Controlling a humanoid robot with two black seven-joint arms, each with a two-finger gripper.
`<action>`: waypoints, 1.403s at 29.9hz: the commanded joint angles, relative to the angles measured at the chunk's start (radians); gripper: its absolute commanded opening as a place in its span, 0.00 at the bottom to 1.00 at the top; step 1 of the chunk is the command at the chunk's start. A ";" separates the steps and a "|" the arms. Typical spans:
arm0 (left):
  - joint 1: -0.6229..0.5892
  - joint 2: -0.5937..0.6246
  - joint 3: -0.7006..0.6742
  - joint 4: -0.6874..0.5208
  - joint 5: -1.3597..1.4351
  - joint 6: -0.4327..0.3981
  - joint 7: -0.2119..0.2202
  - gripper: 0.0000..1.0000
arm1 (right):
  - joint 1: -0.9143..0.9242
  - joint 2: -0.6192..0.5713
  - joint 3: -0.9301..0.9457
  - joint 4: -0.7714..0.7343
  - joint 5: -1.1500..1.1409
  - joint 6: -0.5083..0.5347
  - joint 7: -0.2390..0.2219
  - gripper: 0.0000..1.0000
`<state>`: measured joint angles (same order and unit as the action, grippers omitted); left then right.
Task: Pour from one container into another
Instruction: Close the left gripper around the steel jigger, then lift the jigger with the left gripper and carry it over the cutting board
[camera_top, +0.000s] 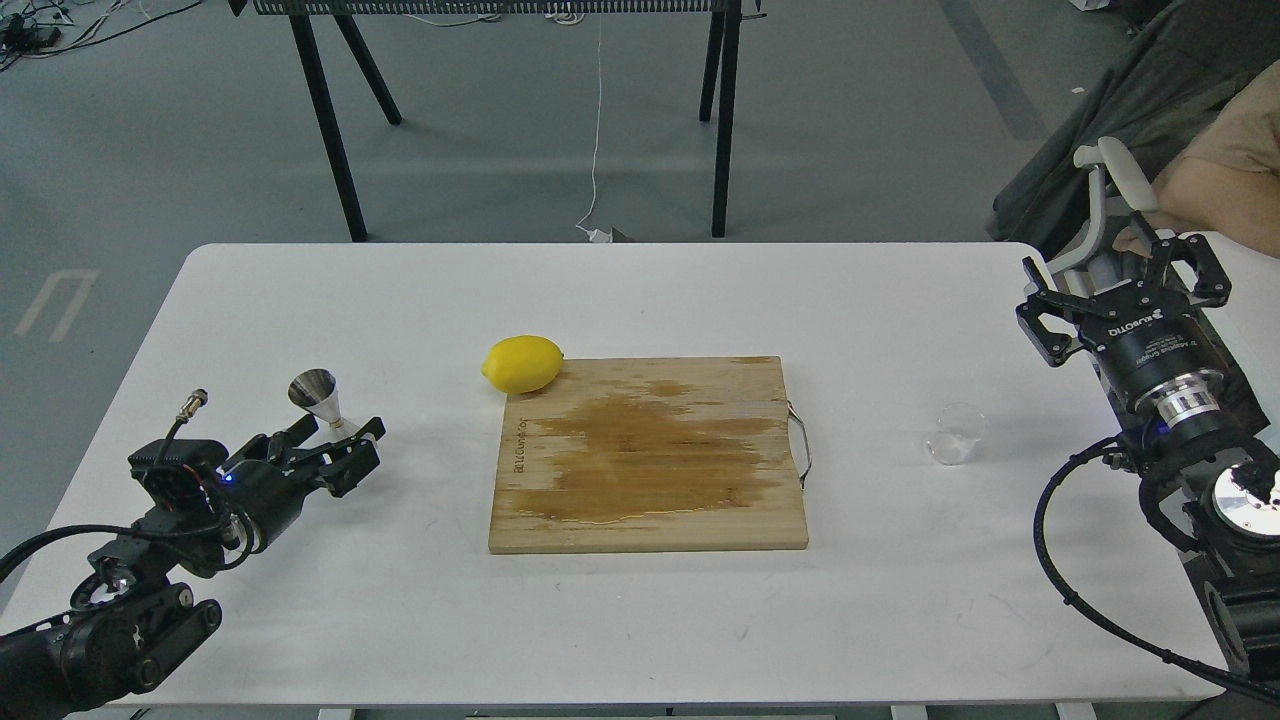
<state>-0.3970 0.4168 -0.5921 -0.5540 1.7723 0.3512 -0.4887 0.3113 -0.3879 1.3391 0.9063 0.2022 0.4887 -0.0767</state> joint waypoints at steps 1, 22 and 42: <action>-0.014 -0.009 0.000 0.025 0.001 0.000 0.000 0.94 | 0.000 0.000 0.000 0.000 0.000 0.000 0.000 0.99; -0.072 -0.062 0.061 0.158 0.001 0.012 0.000 0.44 | -0.001 0.000 0.000 -0.001 0.000 0.000 0.000 0.99; -0.078 -0.059 0.069 0.144 0.001 0.035 0.000 0.04 | -0.005 0.000 0.000 -0.003 -0.001 0.000 0.000 0.99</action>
<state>-0.4706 0.3564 -0.5207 -0.3980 1.7733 0.3866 -0.4887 0.3068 -0.3881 1.3376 0.9034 0.2011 0.4887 -0.0767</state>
